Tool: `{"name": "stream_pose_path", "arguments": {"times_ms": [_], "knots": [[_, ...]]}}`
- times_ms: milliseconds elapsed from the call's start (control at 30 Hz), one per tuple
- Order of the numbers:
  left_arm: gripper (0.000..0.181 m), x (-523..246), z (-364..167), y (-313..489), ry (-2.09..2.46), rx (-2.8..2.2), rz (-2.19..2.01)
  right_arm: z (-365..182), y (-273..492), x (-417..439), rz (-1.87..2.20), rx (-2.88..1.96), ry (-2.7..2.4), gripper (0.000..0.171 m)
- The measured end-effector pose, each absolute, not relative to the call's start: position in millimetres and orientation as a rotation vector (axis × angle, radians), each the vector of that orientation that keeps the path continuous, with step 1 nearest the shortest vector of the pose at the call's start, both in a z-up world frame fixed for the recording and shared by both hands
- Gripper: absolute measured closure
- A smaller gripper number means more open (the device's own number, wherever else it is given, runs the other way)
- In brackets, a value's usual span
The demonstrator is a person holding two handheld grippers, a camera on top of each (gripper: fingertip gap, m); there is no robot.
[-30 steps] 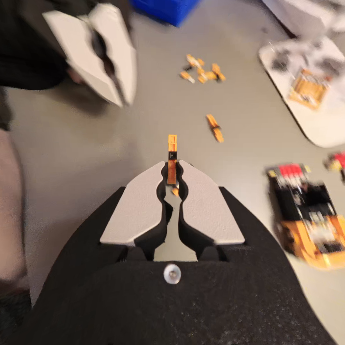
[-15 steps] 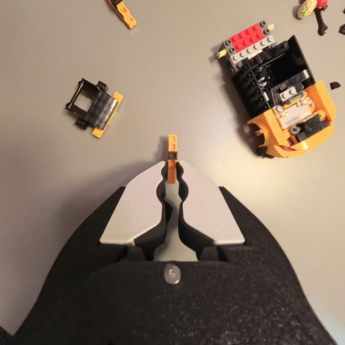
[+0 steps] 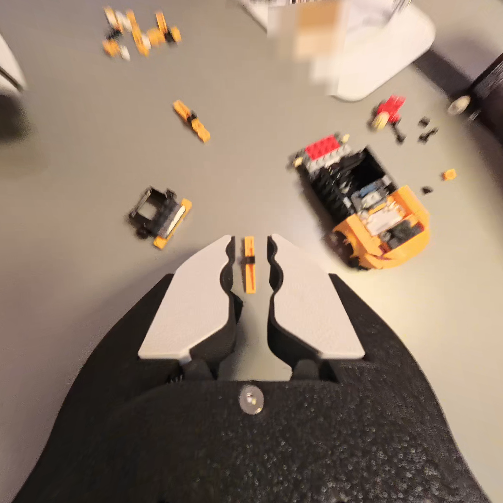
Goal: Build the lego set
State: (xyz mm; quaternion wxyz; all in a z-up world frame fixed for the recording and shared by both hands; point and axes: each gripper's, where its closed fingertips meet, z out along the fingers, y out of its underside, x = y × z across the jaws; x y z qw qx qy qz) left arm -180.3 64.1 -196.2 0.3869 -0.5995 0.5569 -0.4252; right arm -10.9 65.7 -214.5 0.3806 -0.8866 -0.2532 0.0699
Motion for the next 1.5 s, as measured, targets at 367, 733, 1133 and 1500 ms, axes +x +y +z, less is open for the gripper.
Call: {"name": "stream_pose_path", "arguments": {"times_ms": [367,733,1133,1500], "knots": [[0.181,-182.1,-201.2,96.3,1.298,-1.556,-0.921,-134.3,108.0,4.8,0.226,-1.63,-0.317,0.14],[0.181,-210.5,-140.6,154.5,0.879,-1.429,-0.664,-130.3,99.2,10.4,0.21,-1.572,-0.251,0.167],[0.181,-228.8,-136.5,192.2,0.664,-1.502,-0.703,-135.8,99.5,8.0,0.137,-1.565,-0.32,0.171],[0.178,-215.9,-132.1,169.7,0.844,-1.409,-0.685,-132.3,94.4,13.8,0.008,-1.53,-0.366,0.171]]}}
